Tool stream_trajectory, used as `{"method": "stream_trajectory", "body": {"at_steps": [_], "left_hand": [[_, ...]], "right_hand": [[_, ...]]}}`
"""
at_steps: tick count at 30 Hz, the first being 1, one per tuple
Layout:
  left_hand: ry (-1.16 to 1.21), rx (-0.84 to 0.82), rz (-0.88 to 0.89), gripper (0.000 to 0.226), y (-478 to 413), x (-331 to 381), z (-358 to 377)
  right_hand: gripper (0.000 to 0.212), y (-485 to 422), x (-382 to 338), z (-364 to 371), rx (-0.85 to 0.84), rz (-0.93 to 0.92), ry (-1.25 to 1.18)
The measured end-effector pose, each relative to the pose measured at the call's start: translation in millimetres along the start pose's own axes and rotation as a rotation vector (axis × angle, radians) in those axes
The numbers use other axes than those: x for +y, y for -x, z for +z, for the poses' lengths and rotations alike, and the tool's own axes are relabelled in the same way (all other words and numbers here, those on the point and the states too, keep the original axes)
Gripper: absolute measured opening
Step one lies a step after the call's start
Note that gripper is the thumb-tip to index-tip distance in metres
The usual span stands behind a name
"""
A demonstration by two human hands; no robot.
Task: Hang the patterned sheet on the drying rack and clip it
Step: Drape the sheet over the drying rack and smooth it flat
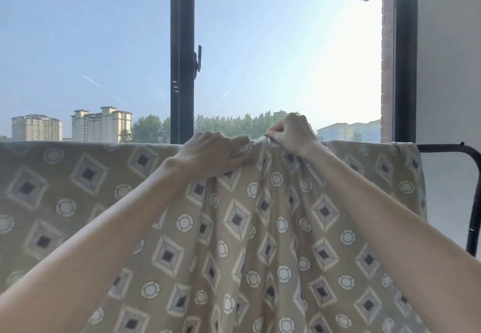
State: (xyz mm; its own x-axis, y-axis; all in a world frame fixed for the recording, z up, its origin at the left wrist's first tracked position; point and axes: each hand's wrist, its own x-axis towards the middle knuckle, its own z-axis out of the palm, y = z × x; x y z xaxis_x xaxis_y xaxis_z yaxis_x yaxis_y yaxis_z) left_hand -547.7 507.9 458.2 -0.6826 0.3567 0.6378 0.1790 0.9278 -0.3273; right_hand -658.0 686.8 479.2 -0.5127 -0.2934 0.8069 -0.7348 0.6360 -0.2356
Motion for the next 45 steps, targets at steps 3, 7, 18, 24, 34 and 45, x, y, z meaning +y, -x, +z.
{"method": "stream_trajectory", "body": {"at_steps": [3,7,18,24,34,45], "left_hand": [[-0.073,0.010,-0.032,0.055,0,6,2],[0.003,-0.046,-0.086,0.060,-10,-3,6],[0.061,0.028,-0.174,0.060,-17,7,13],[0.053,0.064,-0.179,0.082,-10,2,11],[0.069,-0.040,-0.204,0.065,-20,17,7],[0.057,-0.005,-0.212,0.062,8,-7,1]], "right_hand": [[0.021,10,1,-7,0.028,-0.043,-0.081],[0.041,30,29,-22,0.111,0.000,-0.173],[0.027,61,101,-65,-0.033,-0.071,0.153],[0.030,53,104,-73,0.032,-0.038,0.518],[0.027,40,90,-80,-0.042,0.444,0.500],[0.028,70,-3,-7,-0.005,-0.029,0.051]]}}
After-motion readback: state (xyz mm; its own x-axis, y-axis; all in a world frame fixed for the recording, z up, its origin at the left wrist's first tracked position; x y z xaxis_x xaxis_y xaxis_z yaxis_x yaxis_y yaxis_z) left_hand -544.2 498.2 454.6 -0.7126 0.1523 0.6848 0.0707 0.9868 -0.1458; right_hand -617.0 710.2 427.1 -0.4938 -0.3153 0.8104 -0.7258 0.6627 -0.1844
